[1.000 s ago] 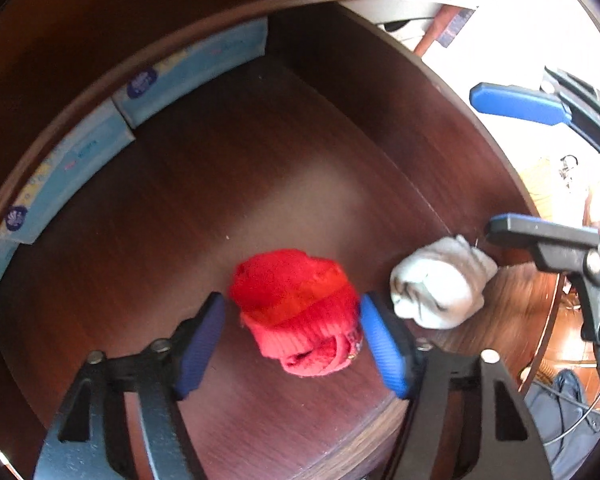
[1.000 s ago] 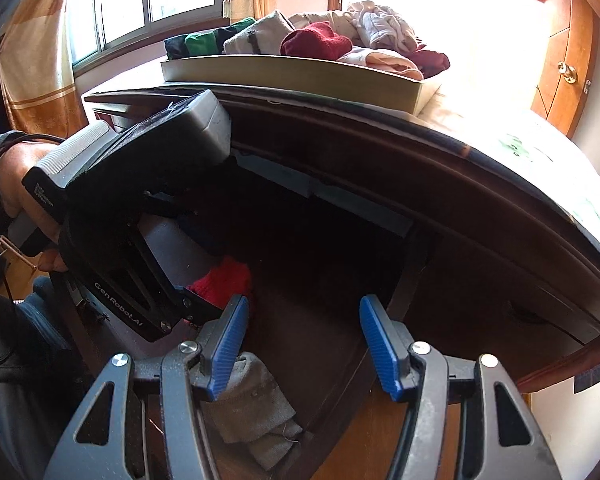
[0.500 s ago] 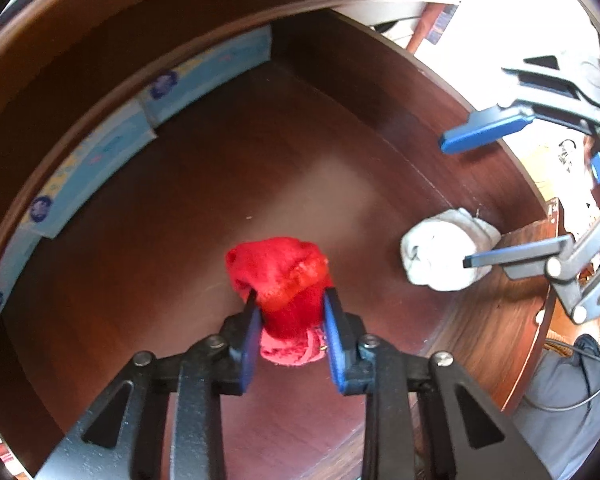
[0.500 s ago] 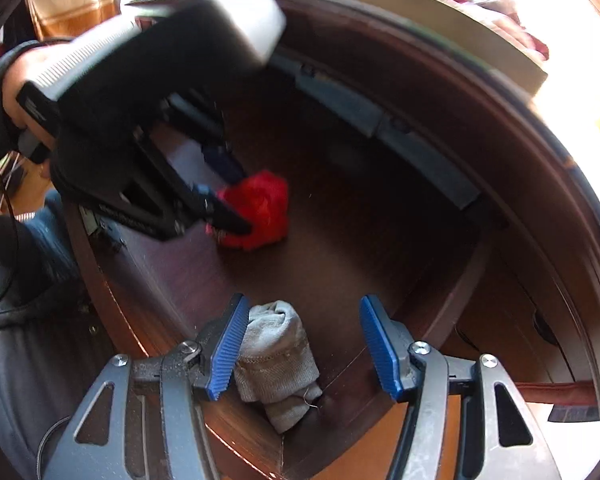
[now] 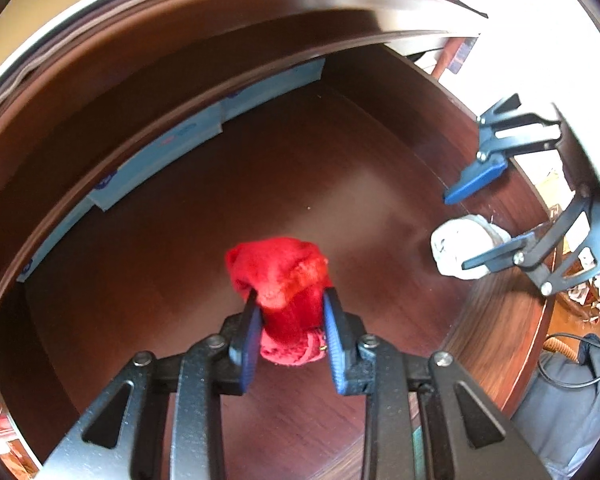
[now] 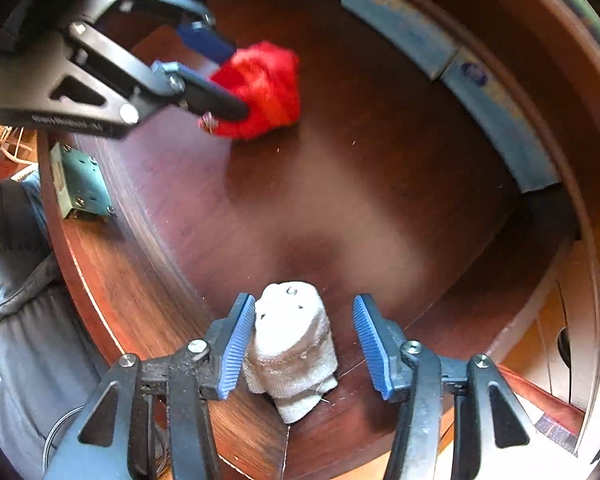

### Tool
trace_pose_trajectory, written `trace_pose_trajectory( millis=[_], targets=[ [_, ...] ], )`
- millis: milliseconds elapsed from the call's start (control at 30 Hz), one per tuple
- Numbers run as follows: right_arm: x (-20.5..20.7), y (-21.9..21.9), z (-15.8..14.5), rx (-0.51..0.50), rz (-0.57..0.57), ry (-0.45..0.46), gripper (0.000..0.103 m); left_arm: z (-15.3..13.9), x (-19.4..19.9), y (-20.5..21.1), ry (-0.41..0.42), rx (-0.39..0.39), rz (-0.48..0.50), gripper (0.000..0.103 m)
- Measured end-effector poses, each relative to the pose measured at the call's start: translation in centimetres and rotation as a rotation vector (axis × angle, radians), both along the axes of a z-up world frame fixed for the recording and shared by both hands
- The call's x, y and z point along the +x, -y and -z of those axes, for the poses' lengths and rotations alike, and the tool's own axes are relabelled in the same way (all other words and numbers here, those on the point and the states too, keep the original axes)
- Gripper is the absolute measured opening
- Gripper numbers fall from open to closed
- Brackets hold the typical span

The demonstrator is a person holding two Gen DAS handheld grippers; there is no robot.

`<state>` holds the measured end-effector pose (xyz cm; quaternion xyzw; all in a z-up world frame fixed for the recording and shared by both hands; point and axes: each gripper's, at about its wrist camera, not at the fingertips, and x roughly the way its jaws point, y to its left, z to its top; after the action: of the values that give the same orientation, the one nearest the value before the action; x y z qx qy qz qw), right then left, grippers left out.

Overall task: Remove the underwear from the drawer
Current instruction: 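Grasp the bright red sock with the left tool while the right tool grasps the white sock, then lift both socks up out of the drawer with both tools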

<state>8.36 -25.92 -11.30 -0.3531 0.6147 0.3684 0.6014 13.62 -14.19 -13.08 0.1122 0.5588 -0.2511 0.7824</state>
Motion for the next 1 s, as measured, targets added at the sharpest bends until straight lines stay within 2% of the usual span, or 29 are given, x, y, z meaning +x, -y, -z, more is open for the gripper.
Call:
trace_pose_trajectory(
  millis=[133,200,300,467,633,667,733,767,800,1000],
  targets=[
    [0.9,-0.4,1.1,-0.032,0.013,-0.049,0.043,0.2,0.3,-1.3,0.003,-0.018,-0.005,0.027],
    [1.3,-1.0,1.5,-0.03,0.01,-0.066,0.031,0.3,0.9,-1.8,0.003,-0.026,-0.012,0.027],
    [1.8,-1.6,1.2,-0.032,-0.008,-0.003,0.021,0.5,1.3,-2.3,0.001,-0.036,-0.031,0.027],
    [3.0,-3.0,-0.3,0.048,0.045,0.08,0.019,0.6,1.6,-2.8,0.002,-0.046,-0.057,0.027],
    [4.7,-4.8,-1.0,0.113,0.108,0.092,0.019,1.0,1.8,-3.4,-0.002,-0.057,-0.083,0.027],
    [4.6,-4.9,-0.9,0.118,0.119,0.082,0.022,1.0,1.8,-3.6,-0.002,-0.062,-0.087,0.027],
    [5.3,-4.7,-0.7,0.101,0.117,0.097,0.043,1.0,1.9,-3.9,-0.003,-0.071,-0.094,0.027],
    [5.2,-4.4,-0.6,0.098,0.105,0.096,0.058,1.0,1.8,-3.8,-0.005,-0.074,-0.098,0.027],
    [5.1,-3.8,-0.6,0.1,0.097,0.093,0.062,1.1,1.9,-3.8,-0.006,-0.077,-0.1,0.027],
    [4.7,-2.8,-0.7,0.061,0.086,0.086,0.062,1.0,1.9,-4.1,0.0,-0.073,-0.1,0.027]
  ],
)
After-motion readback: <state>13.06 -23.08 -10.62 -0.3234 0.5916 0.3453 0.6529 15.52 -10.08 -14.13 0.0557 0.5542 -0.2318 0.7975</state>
